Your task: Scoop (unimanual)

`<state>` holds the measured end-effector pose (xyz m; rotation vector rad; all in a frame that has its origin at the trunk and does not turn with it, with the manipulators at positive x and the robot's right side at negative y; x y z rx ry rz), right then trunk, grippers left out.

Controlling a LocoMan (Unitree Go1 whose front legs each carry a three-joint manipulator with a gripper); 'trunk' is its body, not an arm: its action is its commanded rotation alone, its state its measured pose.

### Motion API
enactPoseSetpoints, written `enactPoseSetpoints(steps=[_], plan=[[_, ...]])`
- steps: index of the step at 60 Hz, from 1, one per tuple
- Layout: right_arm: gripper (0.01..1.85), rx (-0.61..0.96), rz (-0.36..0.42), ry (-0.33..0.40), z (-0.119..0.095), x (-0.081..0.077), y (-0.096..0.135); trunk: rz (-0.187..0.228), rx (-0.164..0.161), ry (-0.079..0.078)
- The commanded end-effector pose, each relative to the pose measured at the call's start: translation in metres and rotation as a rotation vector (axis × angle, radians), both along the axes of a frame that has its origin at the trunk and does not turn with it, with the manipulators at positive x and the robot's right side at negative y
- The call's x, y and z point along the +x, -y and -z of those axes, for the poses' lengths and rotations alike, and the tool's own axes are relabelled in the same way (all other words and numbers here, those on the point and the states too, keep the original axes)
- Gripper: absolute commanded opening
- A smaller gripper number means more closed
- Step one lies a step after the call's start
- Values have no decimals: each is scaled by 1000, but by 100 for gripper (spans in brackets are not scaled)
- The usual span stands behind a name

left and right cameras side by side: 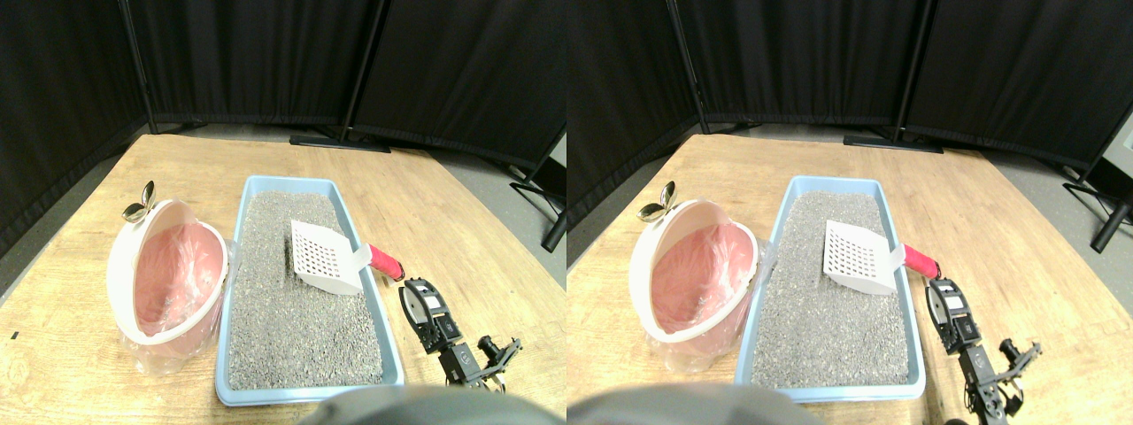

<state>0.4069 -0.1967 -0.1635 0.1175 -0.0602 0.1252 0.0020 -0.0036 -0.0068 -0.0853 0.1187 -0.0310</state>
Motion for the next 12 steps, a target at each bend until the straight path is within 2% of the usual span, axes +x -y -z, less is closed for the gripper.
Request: enactPoseSetpoints(steps=[1, 12], plan=[[5, -3, 1, 45, -5, 1, 1, -1, -14, 15], [5, -6, 8, 47, -6, 1, 0, 1, -14, 15]])
